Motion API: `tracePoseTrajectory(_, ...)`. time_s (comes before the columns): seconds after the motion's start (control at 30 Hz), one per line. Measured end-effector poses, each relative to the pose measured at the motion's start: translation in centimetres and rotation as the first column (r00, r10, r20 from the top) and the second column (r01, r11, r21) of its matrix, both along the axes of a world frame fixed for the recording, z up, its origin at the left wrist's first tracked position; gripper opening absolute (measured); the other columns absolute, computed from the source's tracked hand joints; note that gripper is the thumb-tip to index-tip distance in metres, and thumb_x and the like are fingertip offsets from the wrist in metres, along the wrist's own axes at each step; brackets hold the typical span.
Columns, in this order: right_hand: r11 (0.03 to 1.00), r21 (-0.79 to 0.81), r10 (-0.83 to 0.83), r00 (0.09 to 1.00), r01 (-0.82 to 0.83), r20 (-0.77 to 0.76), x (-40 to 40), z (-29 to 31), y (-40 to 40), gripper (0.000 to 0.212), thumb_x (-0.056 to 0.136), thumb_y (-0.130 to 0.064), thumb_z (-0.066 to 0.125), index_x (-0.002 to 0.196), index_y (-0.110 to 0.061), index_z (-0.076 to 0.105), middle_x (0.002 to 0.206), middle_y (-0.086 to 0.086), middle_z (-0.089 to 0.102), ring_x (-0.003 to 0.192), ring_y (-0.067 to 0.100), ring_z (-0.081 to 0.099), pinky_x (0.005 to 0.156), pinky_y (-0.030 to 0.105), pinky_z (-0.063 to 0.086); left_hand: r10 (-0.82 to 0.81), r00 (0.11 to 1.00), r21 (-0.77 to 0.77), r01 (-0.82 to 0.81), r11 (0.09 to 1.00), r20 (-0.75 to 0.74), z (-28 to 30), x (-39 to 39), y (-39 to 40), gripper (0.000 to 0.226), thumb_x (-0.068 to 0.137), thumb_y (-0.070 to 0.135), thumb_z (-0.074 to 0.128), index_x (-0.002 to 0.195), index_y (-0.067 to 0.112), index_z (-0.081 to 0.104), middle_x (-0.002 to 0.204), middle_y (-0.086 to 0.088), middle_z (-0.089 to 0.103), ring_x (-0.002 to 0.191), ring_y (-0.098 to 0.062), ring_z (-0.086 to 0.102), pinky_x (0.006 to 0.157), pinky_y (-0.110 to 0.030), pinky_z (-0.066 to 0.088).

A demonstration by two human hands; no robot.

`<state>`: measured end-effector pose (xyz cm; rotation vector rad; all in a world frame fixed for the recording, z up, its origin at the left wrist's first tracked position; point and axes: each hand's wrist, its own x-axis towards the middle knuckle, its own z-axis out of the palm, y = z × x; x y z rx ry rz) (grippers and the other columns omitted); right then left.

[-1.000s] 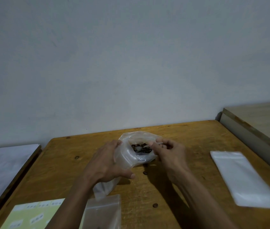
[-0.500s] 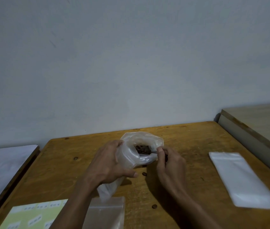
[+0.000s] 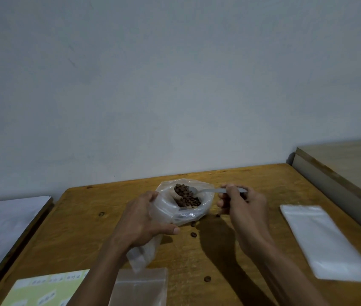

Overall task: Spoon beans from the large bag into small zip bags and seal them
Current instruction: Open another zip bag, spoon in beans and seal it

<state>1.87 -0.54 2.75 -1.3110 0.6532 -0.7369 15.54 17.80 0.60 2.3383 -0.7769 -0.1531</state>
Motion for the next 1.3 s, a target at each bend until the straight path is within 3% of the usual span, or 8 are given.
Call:
tracePoseTrajectory(0.17, 0.955, -0.267, 0.123, 0.992, -0.129, -0.037, -0.4, 1.4, 1.5, 0.015, 0.1, -0.025, 0.056, 0.095, -0.019, 0.07, 0.068, 0.002, 0.071, 0.061, 0.007, 0.067, 0.058, 0.03, 0.058, -0.005, 1.0, -0.013, 0.005, 1.0, -0.013, -0.2, 0.3, 0.0, 0.107, 0.042, 0.061, 0.092, 0.135, 0.026, 0.054, 0.122, 0.009, 0.063, 0.104, -0.012, 0.06, 0.073, -0.02, 0.049)
tracePoseTrajectory(0.3, 0.716, -0.692, 0.1, 0.995, -0.093, -0.03, 0.0, 0.4, 1.8, 0.016, 0.1, -0.027, 0.056, 0.101, -0.022, 0.071, 0.076, -0.009, 0.069, 0.068, 0.005, 0.066, 0.056, 0.016, 0.052, -0.003, 1.0, -0.034, 0.002, 0.999, -0.019, -0.1, 0.4, 0.0, 0.105, 0.045, 0.054, 0.095, 0.135, 0.024, 0.053, 0.124, 0.009, 0.062, 0.107, -0.012, 0.057, 0.074, -0.021, 0.047)
tracePoseTrajectory(0.47, 0.496, -0.868, -0.109, 0.992, 0.006, -0.056, 0.9, -2.7, -0.2, 0.012, 0.098, -0.014, 0.06, 0.102, -0.014, 0.071, 0.087, -0.006, 0.063, 0.074, -0.004, 0.051, 0.064, 0.007, 0.038, 0.002, 1.0, -0.032, -0.003, 0.999, -0.022, -0.2, 0.4, 0.1, 0.111, 0.039, 0.059, 0.094, 0.136, 0.025, 0.053, 0.126, 0.008, 0.061, 0.11, -0.014, 0.058, 0.081, -0.025, 0.05)
tracePoseTrajectory(0.57, 0.633, -0.769, -0.083, 0.978, -0.095, -0.189, 1.6, -4.8, 1.0, 0.017, 0.101, -0.02, 0.054, 0.108, -0.017, 0.07, 0.091, -0.01, 0.061, 0.082, -0.011, 0.051, 0.068, 0.001, 0.039, -0.003, 1.0, -0.033, 0.002, 0.999, -0.016, -0.3, 0.5, 0.2, 0.115, 0.037, 0.063, 0.092, 0.137, 0.025, 0.052, 0.127, 0.006, 0.061, 0.11, -0.015, 0.058, 0.082, -0.027, 0.051)
tracePoseTrajectory(0.7, 0.941, -0.332, -0.011, 0.977, -0.062, -0.213, 2.2, -4.9, 2.5, 0.019, 0.103, -0.026, 0.052, 0.095, -0.022, 0.069, 0.078, -0.005, 0.071, 0.074, 0.002, 0.065, 0.056, 0.009, 0.046, 0.001, 1.0, -0.03, -0.001, 1.0, 0.002, -0.2, 0.3, 0.2, 0.11, 0.04, 0.056, 0.095, 0.136, 0.024, 0.053, 0.123, 0.007, 0.062, 0.107, -0.014, 0.059, 0.078, -0.025, 0.05)
tracePoseTrajectory(0.9, 0.996, 0.087, -0.007, 0.994, 0.016, -0.107, 1.8, -3.8, 1.7, 0.015, 0.101, -0.018, 0.054, 0.095, -0.016, 0.068, 0.074, 0.007, 0.071, 0.063, 0.014, 0.065, 0.06, 0.027, 0.054, 0.006, 1.0, -0.047, -0.006, 0.999, -0.013, -0.2, 0.1, 0.6, 0.103, 0.041, 0.05, 0.097, 0.132, 0.026, 0.056, 0.118, 0.011, 0.063, 0.105, -0.011, 0.059, 0.077, -0.023, 0.05)
tracePoseTrajectory(1.13, 0.998, 0.055, 0.004, 1.0, -0.006, 0.03, 0.1, -0.3, 0.4, 0.012, 0.1, -0.016, 0.057, 0.1, -0.01, 0.068, 0.072, 0.006, 0.068, 0.062, 0.014, 0.064, 0.059, 0.029, 0.054, 0.034, 0.999, -0.041, -0.034, 0.999, -0.003, -0.4, -0.2, 0.3, 0.099, 0.046, 0.048, 0.096, 0.132, 0.025, 0.054, 0.113, 0.014, 0.058, 0.101, -0.009, 0.056, 0.065, -0.013, 0.041)
tracePoseTrajectory(1.3, 0.949, -0.274, 0.161, 0.987, -0.159, -0.016, -0.3, 1.1, 2.1, 0.016, 0.1, -0.027, 0.056, 0.097, -0.02, 0.07, 0.072, 0.003, 0.071, 0.063, 0.013, 0.067, 0.055, 0.029, 0.057, 0.035, 0.999, -0.059, -0.037, 0.998, -0.025, -0.4, -0.1, 0.1, 0.101, 0.043, 0.051, 0.097, 0.131, 0.023, 0.056, 0.116, 0.012, 0.062, 0.103, -0.011, 0.059, 0.072, -0.02, 0.05)
